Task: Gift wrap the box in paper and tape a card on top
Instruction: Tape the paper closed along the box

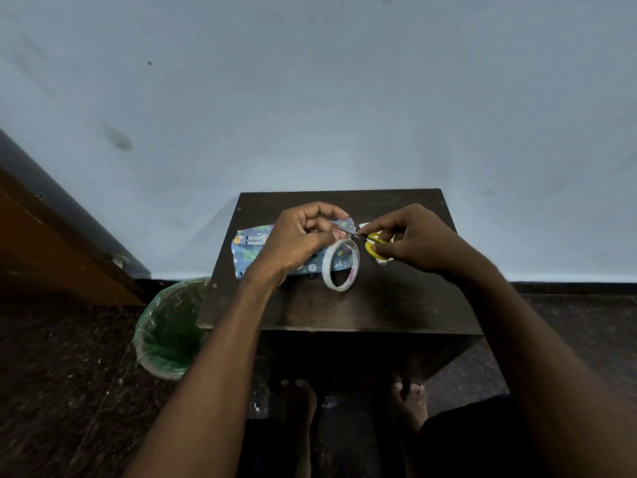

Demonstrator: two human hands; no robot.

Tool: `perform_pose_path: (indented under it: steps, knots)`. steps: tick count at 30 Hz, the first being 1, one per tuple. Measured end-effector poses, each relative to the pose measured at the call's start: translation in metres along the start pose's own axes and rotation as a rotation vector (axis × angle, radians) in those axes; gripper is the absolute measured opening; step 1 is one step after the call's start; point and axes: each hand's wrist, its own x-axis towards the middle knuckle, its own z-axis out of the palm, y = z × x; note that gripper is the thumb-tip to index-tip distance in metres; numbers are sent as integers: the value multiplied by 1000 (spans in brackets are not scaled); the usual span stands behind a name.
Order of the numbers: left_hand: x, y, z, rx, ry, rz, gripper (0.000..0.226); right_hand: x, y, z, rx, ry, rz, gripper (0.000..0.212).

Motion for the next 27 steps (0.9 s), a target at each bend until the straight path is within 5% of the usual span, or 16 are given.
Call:
perform_pose_path:
  steps: [17, 23, 27]
  knots:
    - [4, -2, 2, -37, 3, -72, 57, -5, -2, -4, -165, 119, 142, 31]
    - [4, -1, 1, -60, -8, -64, 56, -12, -4, 15, -543, 48, 302, 8]
    - [3, -1, -1, -72, -23, -57, 55, -16, -19, 38, -696, 55, 294, 19]
